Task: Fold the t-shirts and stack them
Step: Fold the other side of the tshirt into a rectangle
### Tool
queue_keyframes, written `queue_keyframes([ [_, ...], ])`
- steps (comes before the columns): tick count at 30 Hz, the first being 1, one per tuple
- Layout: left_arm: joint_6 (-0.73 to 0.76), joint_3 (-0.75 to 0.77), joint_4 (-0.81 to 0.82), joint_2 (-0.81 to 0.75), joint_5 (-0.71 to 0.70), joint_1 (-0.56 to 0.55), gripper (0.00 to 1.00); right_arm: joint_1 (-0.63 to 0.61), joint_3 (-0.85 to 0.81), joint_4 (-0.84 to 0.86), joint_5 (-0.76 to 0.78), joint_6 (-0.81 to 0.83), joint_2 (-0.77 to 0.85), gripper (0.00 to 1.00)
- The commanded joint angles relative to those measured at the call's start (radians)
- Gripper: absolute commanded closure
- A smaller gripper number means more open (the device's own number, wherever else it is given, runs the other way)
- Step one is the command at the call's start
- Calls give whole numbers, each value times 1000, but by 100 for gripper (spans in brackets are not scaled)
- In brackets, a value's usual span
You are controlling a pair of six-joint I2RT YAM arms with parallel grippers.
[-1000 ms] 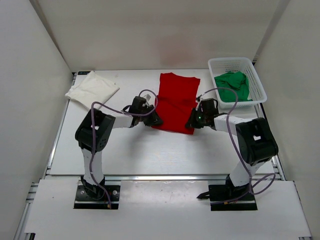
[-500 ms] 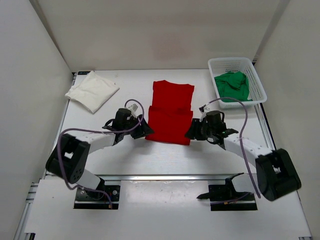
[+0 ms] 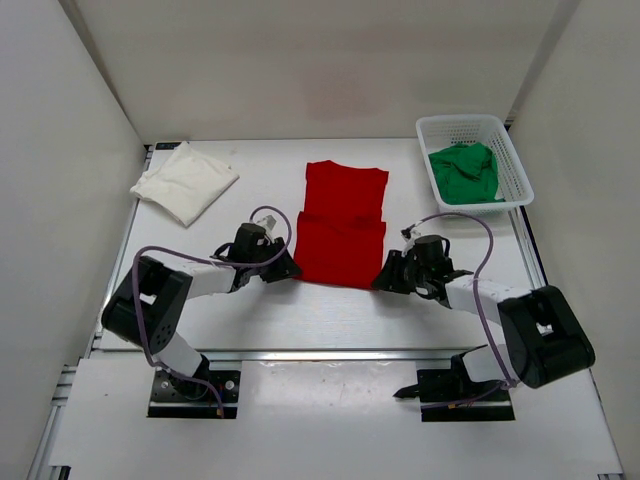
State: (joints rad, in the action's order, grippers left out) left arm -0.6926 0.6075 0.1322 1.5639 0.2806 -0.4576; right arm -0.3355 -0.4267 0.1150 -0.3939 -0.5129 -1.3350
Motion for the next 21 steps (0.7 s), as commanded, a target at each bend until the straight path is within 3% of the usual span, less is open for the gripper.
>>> queue_keyframes([
  [1,-16,-15,21,64,-34,10,57,-17,-21,32,19,-16,-78,76],
  [5,-36,9,14,55,-40,-4,81,-7,-50,55,-10,-33,-116,100],
  [9,-36,-9,-43,-28,-21,0,100,-23,-41,17,27,-33,-38,100],
  [14,1,-115,-202,-236,5,-42,100,-114,89,-113,113,-71,196,100],
  [16,19,-204,-273,-336,35,-44,100,-213,147,-196,156,-134,343,100],
  [19,9,-274,-422,-560,72,-42,100,-347,177,-308,200,-238,509,100],
  [21,-7,-238,-546,-742,51,-52,100,-384,108,-363,231,-253,560,100],
])
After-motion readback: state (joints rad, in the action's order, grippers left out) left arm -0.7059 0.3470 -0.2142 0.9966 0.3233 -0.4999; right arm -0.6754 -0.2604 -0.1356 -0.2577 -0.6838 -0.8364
